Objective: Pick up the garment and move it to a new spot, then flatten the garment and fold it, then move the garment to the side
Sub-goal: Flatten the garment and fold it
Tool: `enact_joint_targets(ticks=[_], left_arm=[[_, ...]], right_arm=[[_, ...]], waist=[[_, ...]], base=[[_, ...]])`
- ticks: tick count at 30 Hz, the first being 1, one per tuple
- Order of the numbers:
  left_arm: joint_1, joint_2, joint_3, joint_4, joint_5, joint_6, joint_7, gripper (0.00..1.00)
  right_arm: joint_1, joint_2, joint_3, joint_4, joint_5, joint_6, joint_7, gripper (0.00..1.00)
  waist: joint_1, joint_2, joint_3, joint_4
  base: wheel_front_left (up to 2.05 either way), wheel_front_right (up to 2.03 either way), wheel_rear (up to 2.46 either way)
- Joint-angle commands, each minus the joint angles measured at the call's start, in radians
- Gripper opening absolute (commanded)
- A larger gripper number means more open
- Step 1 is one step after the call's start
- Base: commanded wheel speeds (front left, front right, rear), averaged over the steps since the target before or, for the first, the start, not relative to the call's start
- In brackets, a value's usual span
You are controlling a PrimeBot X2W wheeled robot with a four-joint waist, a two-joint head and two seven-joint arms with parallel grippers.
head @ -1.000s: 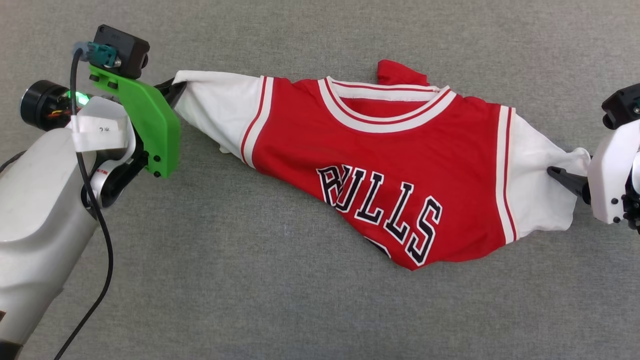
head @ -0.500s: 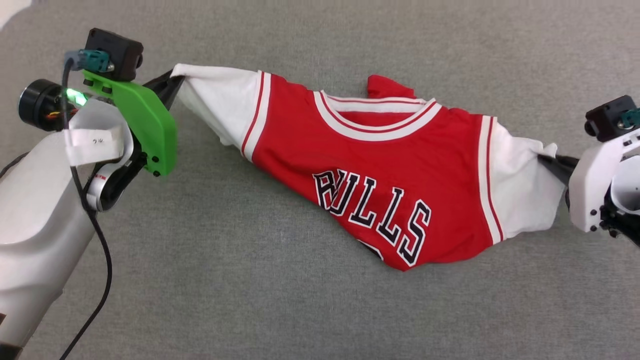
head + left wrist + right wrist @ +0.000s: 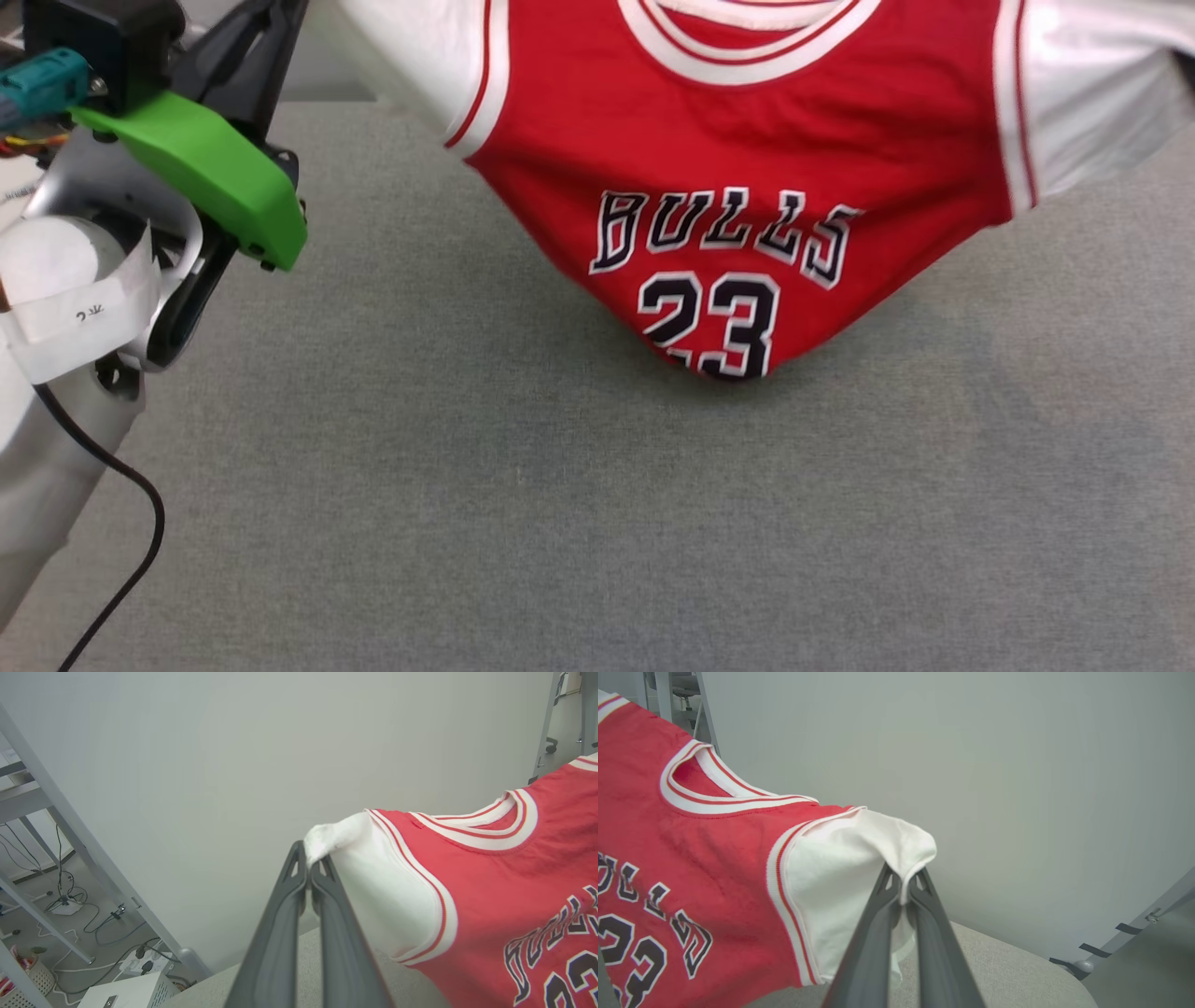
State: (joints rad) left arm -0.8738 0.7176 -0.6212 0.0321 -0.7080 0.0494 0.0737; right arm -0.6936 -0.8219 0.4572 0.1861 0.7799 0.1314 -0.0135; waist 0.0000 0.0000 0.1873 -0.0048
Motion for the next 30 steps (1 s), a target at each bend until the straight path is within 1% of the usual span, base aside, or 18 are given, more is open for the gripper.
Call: enact_joint_targets(ticks=[1,6,8,12,15,18,22,23,24,30], left_arm=[[-0.028,0.005,0.005,-0.021,0.016,0.009,-0.005,0.00],[-0.104,-0.019,0.022,-0.056,0.038,0.024,-0.017,0.00],[-0.142,-0.033,0.021,-0.053,0.045,0.021,-0.013,0.00],[-0.220,-0.071,0.011,-0.027,0.050,0.002,0.004,0.00],[-0.287,-0.097,0.003,0.007,0.058,-0.015,0.015,0.00],[-0.355,-0.127,0.003,0.050,0.059,-0.030,0.019,0.00],[-0.460,-0.170,0.009,0.136,0.060,-0.050,0.016,0.00],[-0.494,-0.178,0.009,0.163,0.068,-0.055,0.015,0.00],[-0.583,-0.203,0.014,0.242,0.081,-0.071,0.005,0.00],[-0.766,-0.236,0.018,0.409,0.125,-0.101,-0.038,0.00]], right_arm=[[0.005,0.003,-0.036,-0.018,-0.024,-0.001,-0.011,0.00],[-0.005,0.032,-0.185,-0.088,-0.094,-0.001,0.015,0.00],[-0.014,0.042,-0.232,-0.116,-0.118,-0.001,0.043,0.00],[-0.043,0.055,-0.288,-0.171,-0.157,-0.001,0.110,0.00],[-0.082,0.069,-0.313,-0.200,-0.177,-0.001,0.158,0.00],[-0.132,0.069,-0.314,-0.211,-0.204,-0.001,0.196,0.00],[-0.239,0.074,-0.293,-0.169,-0.228,-0.001,0.232,0.00],[-0.275,0.077,-0.285,-0.149,-0.228,-0.001,0.239,0.00],[-0.380,0.084,-0.250,-0.084,-0.238,-0.001,0.246,0.00],[-0.618,0.105,-0.161,0.060,-0.277,-0.001,0.228,0.00]], waist=[[0.0000,0.0000,-0.034,-0.012],[0.0000,0.0000,-0.065,-0.018],[0.0000,0.0000,-0.069,-0.018],[0.0000,0.0000,-0.064,-0.020],[0.0000,0.0000,-0.040,-0.023],[0.0000,0.0000,-0.002,-0.026],[0.0000,0.0000,0.067,-0.032],[0.0000,0.0000,0.092,-0.034],[0.0000,0.0000,0.152,-0.040],[0.0000,0.0000,0.254,-0.051]], base=[[0.00,0.00,0.00],[0.00,0.00,0.00],[0.00,0.00,0.00],[0.00,0.00,0.00],[0.00,0.00,0.00],[0.00,0.00,0.00],[0.00,0.00,0.00],[0.00,0.00,0.00],[0.00,0.00,0.00],[0.00,0.00,0.00]])
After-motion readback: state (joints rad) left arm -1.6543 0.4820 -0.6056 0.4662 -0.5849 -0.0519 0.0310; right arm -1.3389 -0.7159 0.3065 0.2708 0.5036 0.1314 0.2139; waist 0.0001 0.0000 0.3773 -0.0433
